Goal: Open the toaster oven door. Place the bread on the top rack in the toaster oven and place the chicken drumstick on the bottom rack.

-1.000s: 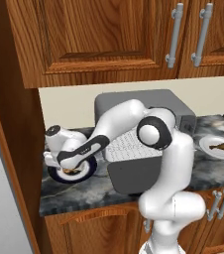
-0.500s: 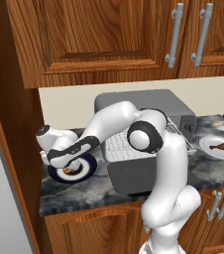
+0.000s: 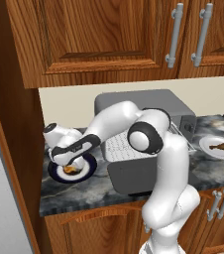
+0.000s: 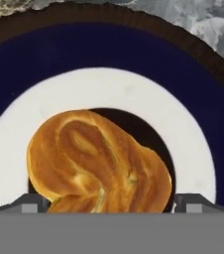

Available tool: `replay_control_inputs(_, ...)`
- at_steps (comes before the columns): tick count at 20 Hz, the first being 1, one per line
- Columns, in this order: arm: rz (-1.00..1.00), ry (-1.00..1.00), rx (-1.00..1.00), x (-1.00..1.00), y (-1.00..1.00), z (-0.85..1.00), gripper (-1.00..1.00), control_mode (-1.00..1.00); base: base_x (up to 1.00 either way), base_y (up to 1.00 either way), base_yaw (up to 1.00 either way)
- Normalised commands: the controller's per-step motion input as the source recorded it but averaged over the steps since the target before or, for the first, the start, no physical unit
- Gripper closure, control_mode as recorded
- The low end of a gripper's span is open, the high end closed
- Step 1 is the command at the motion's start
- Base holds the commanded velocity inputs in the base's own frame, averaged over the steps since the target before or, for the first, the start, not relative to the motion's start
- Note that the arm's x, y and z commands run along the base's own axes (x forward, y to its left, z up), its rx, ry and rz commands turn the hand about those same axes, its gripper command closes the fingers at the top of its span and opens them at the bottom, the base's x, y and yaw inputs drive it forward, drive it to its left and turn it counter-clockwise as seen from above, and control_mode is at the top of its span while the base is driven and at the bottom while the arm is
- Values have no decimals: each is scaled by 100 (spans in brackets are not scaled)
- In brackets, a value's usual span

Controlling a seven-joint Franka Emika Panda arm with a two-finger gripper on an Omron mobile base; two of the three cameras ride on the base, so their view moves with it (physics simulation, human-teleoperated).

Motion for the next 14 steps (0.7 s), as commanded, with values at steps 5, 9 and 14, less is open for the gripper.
replay_control_inputs(5, -3, 0, 0, 0, 0, -7, 100, -100, 0, 0, 0)
replay_control_inputs(9, -4, 0, 0, -22, 0, 74, 100, -100, 0, 0, 0)
replay_control_inputs(14, 0, -4, -2, -47, 0, 100, 100, -100, 0, 0, 0)
